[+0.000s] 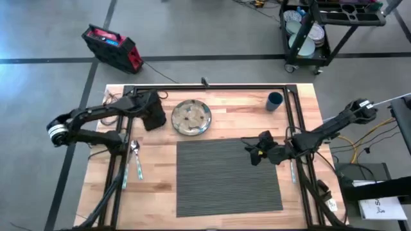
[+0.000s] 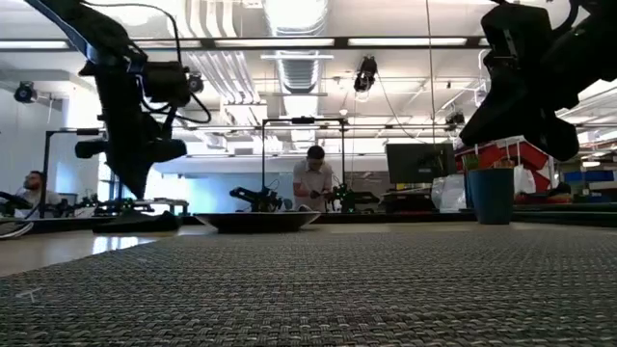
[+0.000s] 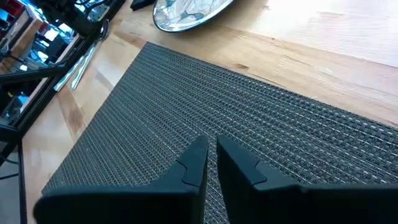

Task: Set table place
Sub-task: Move the folded black napkin to the top left of the table, then put the blue spoon on the gray mat

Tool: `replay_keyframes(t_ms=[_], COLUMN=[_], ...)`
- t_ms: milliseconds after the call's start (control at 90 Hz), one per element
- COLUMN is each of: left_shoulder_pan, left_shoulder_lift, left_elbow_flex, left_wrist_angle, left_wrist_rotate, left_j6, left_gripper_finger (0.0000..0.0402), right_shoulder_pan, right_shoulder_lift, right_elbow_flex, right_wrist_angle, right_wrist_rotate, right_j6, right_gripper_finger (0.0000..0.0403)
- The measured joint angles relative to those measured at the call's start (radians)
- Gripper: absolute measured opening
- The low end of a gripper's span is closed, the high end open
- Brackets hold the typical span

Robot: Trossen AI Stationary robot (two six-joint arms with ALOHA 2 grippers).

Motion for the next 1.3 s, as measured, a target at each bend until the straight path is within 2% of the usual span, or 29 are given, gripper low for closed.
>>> replay_keyframes(t_ms=[233,556,978,1144,1300], left_shoulder_pan=[-0.001,-0.013,-0.031,-0.058,-0.109], left_shoulder_lift=[0.057,0.154,0.156,0.126,0.078], left_elbow_flex=[-0.048,-0.063,-0.063,-0.056,-0.005], left_wrist_angle=[0.111,0.130,-0.030,-0.082,-0.203], left_wrist_rotate=[-0.001,0.059,0.079,0.079,0.066], left_j6=[-0.050,-0.047,-0.056,-0.079,-0.096], left_gripper_finger=[0.0000,0.0000,0.0000,0.0000,0.0000], right_shoulder_pan=[0.000,0.000,0.000,0.000,0.000], right_shoulder_lift=[0.000,0.000,0.000,-0.002,-0.004], right_elbow_flex=[0.000,0.000,0.000,0.000,0.000], right_wrist_angle=[0.000,-0.004,-0.032,-0.031,-0.032], right_wrist_rotate=[-0.004,-0.018,-0.048,-0.072,-0.123], right_j6=[0.001,-0.006,-0.011,-0.013,-0.015], right_gripper_finger=[0.0018,0.0018,0.0018,0.0018,0.0018])
